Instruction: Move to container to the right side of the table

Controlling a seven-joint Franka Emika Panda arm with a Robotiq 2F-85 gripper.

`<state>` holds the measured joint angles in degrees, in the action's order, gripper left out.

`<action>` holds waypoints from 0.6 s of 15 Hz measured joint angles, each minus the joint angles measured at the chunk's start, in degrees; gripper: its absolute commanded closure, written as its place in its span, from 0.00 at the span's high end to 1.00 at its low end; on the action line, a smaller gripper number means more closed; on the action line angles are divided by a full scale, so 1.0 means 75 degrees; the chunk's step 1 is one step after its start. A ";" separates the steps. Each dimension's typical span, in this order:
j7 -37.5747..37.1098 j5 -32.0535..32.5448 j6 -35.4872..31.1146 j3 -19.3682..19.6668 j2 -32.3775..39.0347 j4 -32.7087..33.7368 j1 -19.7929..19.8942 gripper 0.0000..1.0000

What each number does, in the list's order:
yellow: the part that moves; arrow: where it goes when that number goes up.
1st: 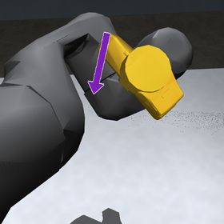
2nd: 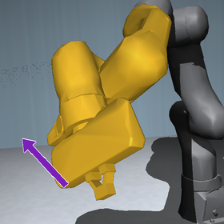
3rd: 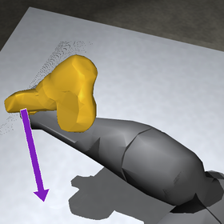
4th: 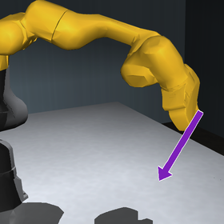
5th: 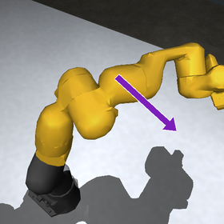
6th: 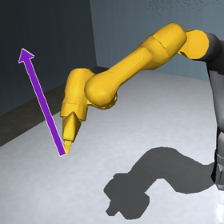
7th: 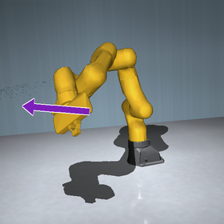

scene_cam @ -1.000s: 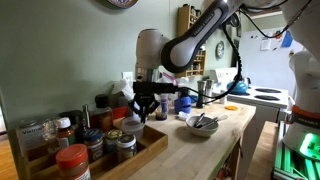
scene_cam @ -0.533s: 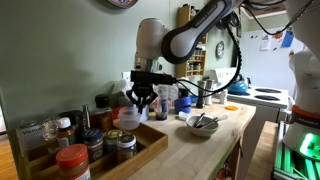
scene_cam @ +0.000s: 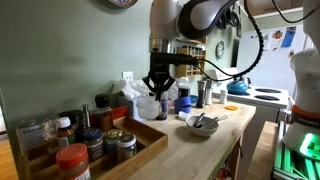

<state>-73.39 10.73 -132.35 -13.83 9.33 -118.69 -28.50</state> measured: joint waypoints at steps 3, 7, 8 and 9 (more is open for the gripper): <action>0.0199 -0.0386 -0.0697 -0.0195 -0.0535 -0.1114 0.0195 0.03; 0.0203 -0.0448 -0.0872 -0.0208 -0.0850 -0.1573 0.0299 0.01; 0.0203 -0.0442 -0.0872 -0.0227 -0.0855 -0.1568 0.0320 0.01; 0.0203 -0.0441 -0.0870 -0.0246 -0.0868 -0.1582 0.0375 0.01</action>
<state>-71.87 7.42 -138.87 -15.68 2.82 -130.55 -25.69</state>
